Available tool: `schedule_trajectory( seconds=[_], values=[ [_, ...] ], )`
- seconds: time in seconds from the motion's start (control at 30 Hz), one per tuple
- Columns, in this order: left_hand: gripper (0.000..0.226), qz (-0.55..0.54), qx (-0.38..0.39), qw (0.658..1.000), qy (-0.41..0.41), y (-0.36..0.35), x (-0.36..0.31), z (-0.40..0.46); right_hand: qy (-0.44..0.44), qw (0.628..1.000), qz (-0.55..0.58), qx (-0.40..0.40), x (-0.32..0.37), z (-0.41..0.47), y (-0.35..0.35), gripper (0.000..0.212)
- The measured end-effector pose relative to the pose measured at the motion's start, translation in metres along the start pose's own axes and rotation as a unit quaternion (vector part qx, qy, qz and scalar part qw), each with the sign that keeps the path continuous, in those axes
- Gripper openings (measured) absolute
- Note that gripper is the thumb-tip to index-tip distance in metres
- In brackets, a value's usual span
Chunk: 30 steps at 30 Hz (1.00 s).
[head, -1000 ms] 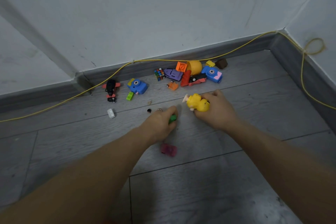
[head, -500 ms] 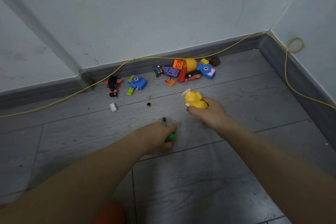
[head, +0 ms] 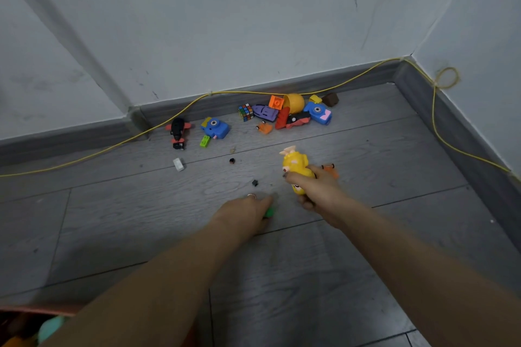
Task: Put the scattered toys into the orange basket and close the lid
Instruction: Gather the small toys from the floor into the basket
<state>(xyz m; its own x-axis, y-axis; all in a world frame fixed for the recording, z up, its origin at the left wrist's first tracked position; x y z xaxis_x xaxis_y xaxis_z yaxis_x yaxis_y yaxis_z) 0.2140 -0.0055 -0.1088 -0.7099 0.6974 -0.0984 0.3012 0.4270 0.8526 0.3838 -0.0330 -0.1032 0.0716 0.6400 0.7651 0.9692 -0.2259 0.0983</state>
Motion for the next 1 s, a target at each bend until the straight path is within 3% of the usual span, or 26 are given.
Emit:
schedule_trajectory(
  seconds=[0.1,0.17,0.3,0.5,0.83,1.0],
  values=[
    [0.042,-0.082,-0.020,0.996,0.043,0.008,0.009,0.004,0.077,0.971,-0.156,-0.166,-0.007,0.013,0.018,0.031],
    [0.038,-0.120,-0.057,0.988,0.075,0.012,0.016,0.005,0.094,0.952,-0.189,-0.222,-0.010,0.021,0.032,0.046],
    [0.034,-0.160,-0.108,0.971,0.138,0.020,0.026,0.011,0.046,0.952,-0.230,-0.195,-0.015,0.035,0.049,0.078],
    [0.037,-0.138,-0.068,0.972,0.177,0.019,0.025,0.031,0.016,0.951,-0.268,-0.157,-0.017,0.042,0.047,0.057],
    [0.037,-0.140,-0.055,0.971,0.185,0.035,0.031,0.047,-0.007,0.952,-0.282,-0.116,-0.006,0.043,0.051,0.063],
    [0.026,-0.240,-0.052,0.953,0.176,0.037,0.038,0.043,-0.027,0.973,-0.208,-0.098,0.001,0.030,0.048,0.063]
  ],
)
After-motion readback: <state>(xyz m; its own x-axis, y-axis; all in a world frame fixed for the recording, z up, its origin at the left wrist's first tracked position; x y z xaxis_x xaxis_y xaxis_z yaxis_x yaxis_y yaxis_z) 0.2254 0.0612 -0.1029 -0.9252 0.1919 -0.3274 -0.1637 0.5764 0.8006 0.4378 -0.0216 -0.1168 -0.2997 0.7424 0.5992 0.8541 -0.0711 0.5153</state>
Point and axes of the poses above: each hand's wrist, its own z-axis towards the middle knuckle, its own y-axis out of the back of the hand, x = y × z, the point moved 1 cm from there along z, towards the middle knuckle, and after that the axes turned 5 degrees about -y, right-handed, at the moved point
